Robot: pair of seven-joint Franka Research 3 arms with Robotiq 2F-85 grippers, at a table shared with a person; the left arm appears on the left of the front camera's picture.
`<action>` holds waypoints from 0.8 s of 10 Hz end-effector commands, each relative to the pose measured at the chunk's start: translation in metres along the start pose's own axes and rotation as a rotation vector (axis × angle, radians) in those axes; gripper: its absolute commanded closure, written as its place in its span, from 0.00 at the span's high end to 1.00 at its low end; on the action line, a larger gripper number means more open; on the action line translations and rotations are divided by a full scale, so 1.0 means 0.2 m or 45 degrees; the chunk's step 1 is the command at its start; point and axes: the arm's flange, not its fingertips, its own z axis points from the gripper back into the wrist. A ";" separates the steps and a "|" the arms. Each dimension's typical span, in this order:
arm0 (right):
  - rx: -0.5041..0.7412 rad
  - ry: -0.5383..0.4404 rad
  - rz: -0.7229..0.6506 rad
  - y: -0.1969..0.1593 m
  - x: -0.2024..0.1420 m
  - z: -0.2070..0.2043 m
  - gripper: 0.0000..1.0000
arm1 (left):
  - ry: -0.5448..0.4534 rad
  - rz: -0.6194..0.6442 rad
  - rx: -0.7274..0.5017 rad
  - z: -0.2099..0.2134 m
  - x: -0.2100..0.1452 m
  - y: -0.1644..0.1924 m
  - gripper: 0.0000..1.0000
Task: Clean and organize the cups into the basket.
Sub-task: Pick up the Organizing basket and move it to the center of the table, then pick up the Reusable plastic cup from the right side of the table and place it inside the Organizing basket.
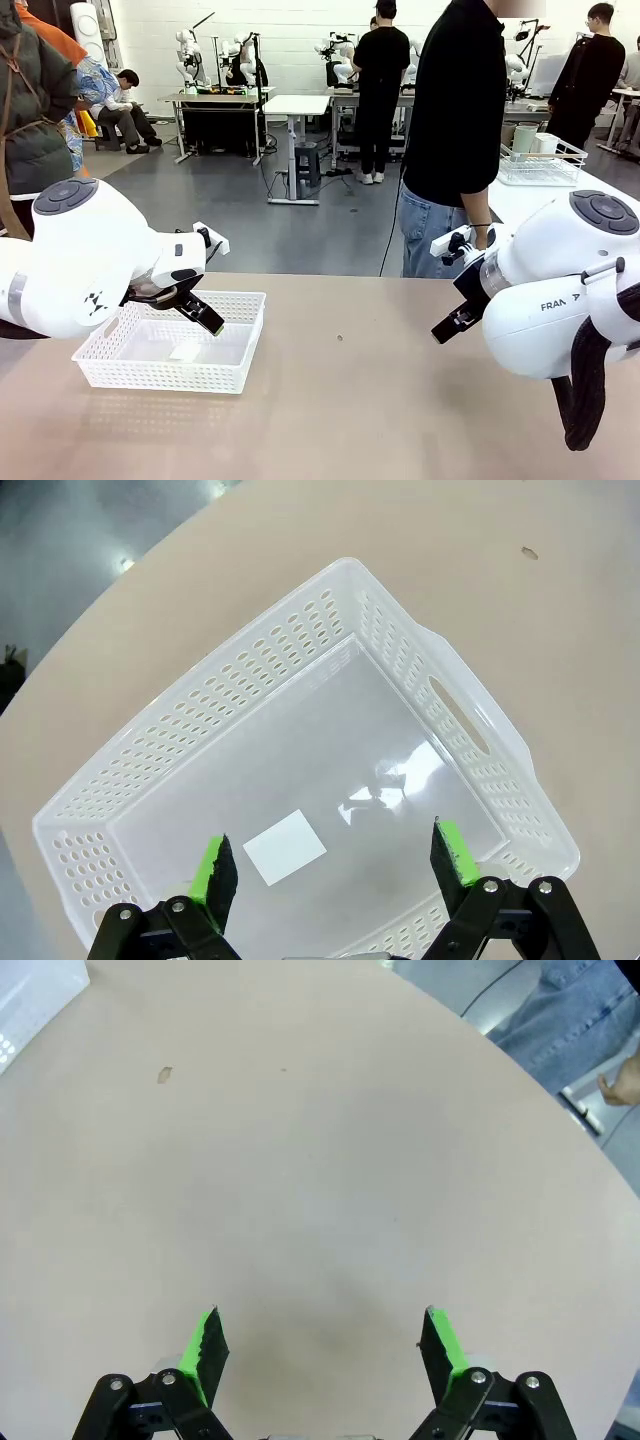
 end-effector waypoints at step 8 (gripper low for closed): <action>0.007 0.082 0.001 0.11 -0.06 0.24 1.00 | 0.201 -0.239 -0.184 0.36 -0.06 -0.04 1.00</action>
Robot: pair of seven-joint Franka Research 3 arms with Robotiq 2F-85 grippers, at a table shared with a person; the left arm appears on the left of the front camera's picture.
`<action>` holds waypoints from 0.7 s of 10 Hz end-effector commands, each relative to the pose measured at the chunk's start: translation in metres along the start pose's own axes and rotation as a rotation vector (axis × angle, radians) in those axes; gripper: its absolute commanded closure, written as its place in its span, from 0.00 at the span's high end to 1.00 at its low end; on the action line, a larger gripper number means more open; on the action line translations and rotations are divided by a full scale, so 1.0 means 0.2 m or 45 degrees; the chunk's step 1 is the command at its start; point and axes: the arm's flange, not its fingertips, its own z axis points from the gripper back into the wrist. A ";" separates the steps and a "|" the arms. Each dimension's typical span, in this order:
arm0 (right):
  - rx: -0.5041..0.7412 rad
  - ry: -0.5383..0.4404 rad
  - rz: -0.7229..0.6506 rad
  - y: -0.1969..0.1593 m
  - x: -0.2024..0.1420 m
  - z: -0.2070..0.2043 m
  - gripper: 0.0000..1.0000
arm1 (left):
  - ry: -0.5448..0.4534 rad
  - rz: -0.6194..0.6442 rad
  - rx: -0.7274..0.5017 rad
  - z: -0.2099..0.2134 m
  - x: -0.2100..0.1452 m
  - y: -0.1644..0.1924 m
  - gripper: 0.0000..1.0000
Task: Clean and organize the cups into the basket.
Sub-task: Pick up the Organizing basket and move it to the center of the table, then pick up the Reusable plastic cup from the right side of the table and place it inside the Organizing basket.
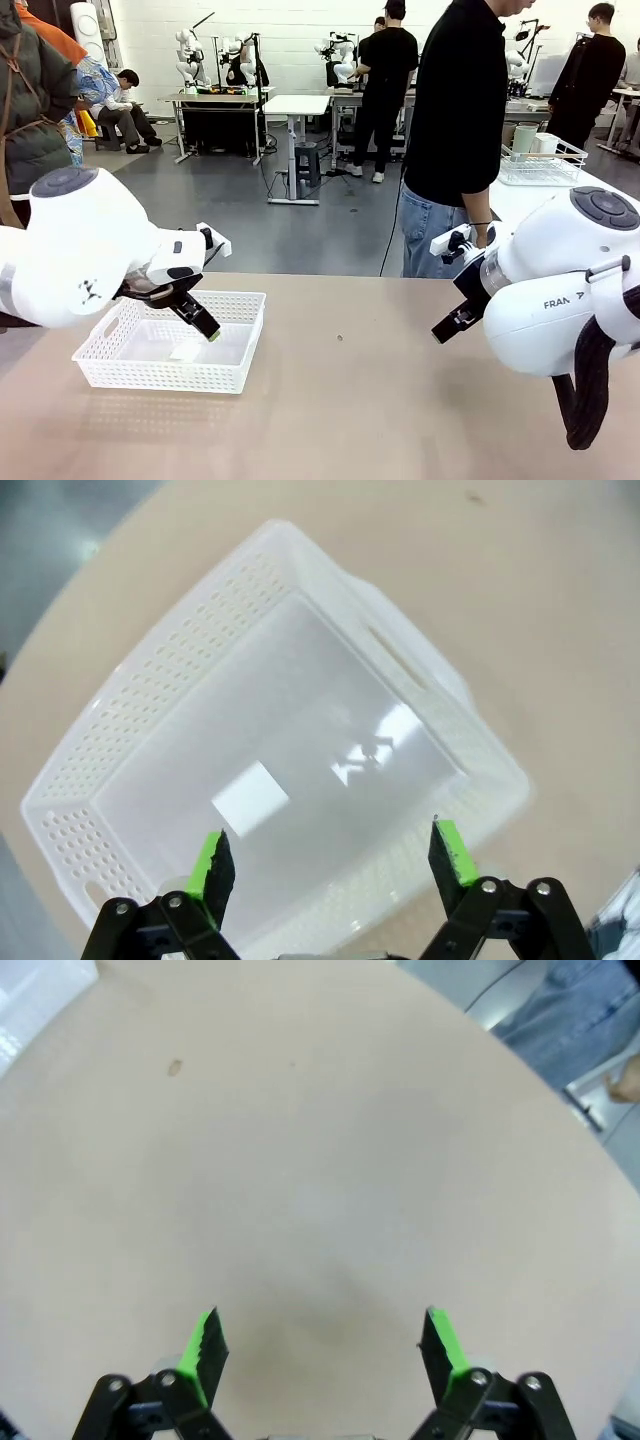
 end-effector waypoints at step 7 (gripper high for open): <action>-0.411 0.120 0.080 0.46 -0.58 0.72 1.00 | 0.107 -0.251 -0.031 0.71 -0.17 -0.10 1.00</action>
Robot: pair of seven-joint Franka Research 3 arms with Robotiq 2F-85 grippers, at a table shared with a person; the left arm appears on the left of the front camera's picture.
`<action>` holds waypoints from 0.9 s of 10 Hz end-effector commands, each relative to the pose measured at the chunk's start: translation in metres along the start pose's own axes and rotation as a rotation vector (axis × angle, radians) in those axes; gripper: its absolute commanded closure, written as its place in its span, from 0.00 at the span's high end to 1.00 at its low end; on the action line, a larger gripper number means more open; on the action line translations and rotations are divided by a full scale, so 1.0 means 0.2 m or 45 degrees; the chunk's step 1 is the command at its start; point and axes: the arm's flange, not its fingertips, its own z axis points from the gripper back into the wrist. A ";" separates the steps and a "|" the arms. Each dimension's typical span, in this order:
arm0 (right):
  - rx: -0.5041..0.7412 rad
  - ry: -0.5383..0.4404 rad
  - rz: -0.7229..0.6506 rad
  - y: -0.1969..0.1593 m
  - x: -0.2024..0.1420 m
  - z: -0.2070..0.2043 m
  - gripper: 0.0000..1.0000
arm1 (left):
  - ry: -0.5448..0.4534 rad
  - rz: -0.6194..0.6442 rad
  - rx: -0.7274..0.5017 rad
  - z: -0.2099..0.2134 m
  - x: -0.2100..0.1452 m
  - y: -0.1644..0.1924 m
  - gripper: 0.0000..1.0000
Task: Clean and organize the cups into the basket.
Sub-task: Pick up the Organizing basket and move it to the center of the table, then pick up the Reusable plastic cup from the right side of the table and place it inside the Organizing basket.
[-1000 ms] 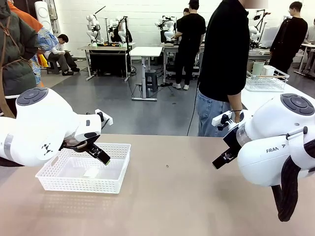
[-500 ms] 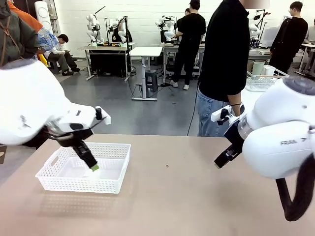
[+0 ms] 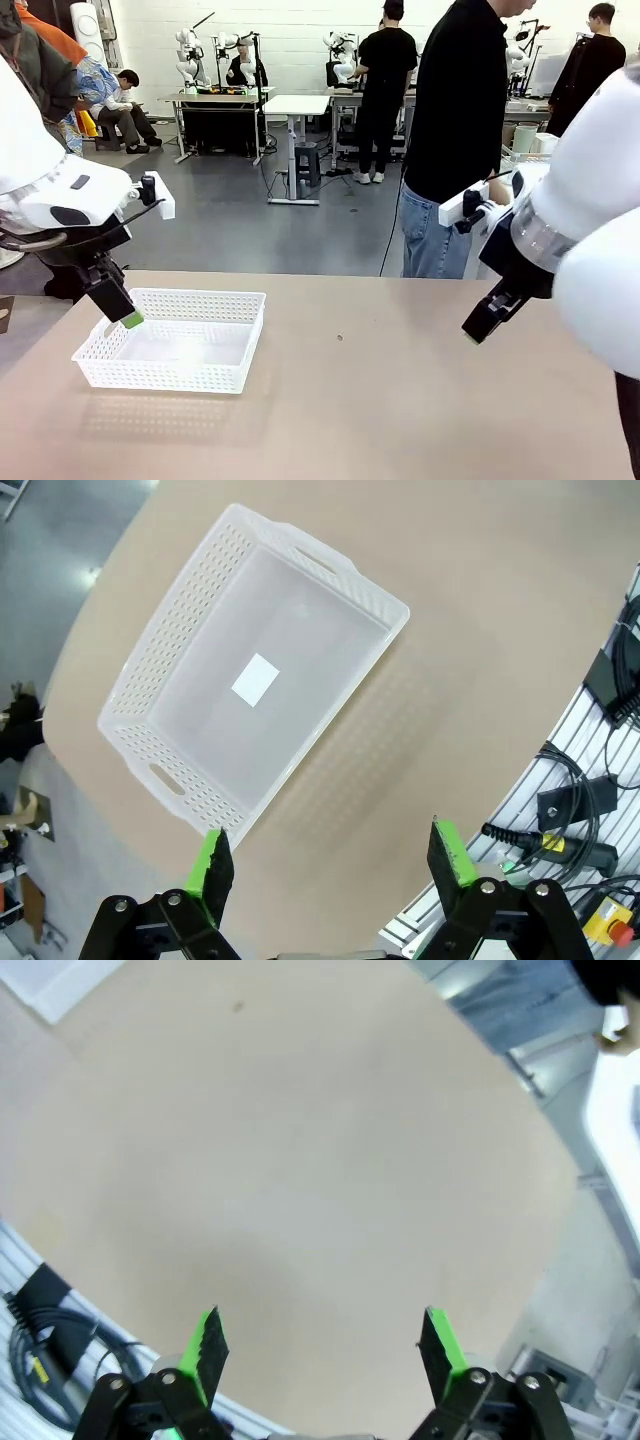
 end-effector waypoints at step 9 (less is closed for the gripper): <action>0.882 -0.399 -0.643 -0.51 -0.25 -0.05 1.00 | -0.472 0.573 -0.843 0.02 -0.14 0.36 1.00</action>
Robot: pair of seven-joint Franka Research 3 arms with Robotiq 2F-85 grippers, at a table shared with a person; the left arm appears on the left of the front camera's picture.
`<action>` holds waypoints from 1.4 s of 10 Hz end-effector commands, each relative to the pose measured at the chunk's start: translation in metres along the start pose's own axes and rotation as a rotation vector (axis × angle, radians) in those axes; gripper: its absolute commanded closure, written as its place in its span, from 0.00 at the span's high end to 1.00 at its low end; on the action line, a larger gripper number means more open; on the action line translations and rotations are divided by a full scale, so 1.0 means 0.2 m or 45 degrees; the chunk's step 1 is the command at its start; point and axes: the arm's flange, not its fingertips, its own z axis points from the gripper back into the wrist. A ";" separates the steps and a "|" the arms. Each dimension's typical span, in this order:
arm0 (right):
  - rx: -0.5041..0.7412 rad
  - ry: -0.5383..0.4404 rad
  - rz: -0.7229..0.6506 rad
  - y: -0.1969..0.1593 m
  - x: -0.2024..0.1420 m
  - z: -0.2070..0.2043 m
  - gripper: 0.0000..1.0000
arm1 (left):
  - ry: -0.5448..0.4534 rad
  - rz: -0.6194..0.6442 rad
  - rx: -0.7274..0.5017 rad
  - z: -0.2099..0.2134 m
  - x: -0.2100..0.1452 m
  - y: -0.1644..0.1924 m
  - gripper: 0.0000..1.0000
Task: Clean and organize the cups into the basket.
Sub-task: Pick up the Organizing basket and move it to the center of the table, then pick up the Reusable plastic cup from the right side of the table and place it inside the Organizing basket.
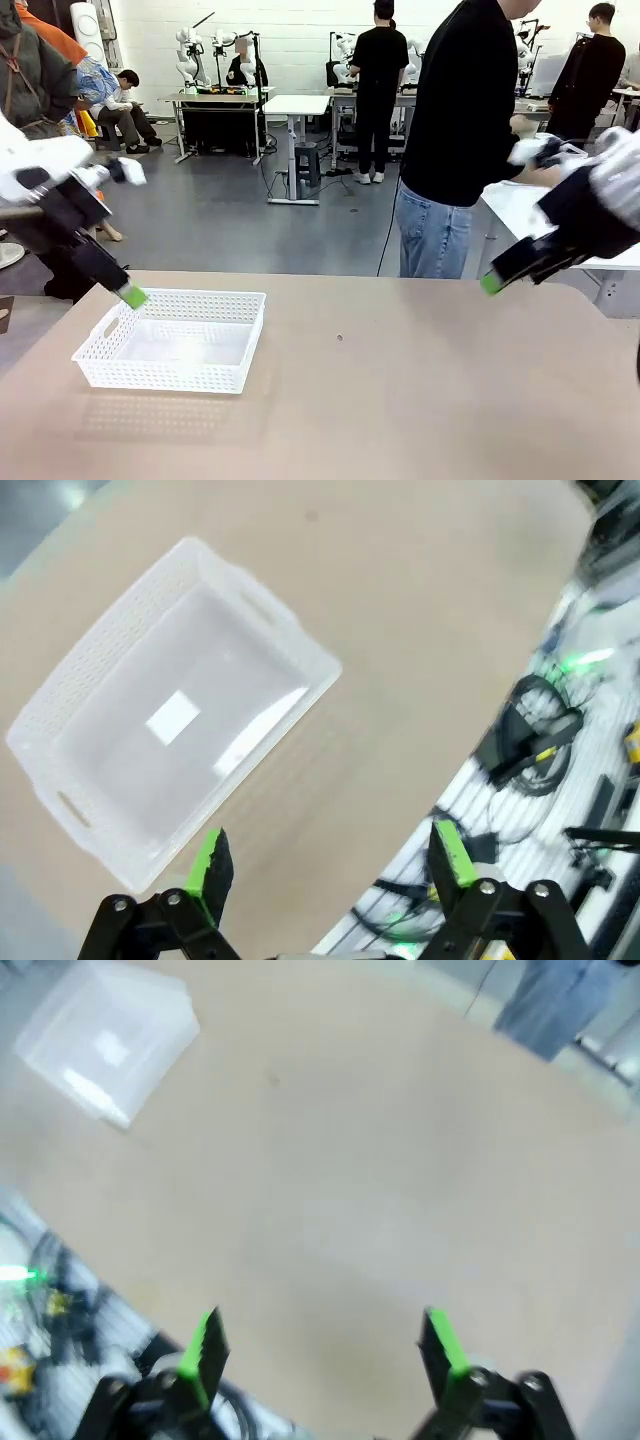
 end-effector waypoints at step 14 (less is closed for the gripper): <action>0.953 -0.445 -0.858 -1.15 -1.00 0.57 1.00 | -0.883 1.166 -0.829 0.63 -1.11 0.99 1.00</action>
